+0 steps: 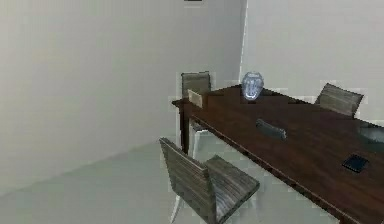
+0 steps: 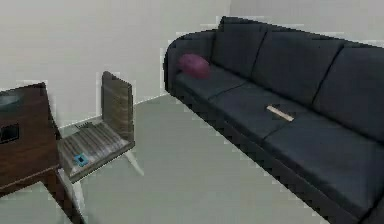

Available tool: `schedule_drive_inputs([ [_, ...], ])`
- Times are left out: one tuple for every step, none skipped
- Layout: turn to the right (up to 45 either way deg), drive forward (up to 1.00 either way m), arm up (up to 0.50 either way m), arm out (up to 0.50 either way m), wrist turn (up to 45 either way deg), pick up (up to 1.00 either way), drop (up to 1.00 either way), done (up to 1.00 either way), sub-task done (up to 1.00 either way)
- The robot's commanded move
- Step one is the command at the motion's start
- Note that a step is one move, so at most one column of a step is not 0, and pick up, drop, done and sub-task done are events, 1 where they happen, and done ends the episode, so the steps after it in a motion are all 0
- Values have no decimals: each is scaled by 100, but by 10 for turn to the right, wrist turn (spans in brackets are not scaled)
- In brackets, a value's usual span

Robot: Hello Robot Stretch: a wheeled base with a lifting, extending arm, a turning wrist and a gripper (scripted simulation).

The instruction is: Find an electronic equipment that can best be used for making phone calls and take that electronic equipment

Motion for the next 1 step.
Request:
schedule_drive_inputs([
  [450, 0, 0, 0, 0, 0, 0, 0, 0],
])
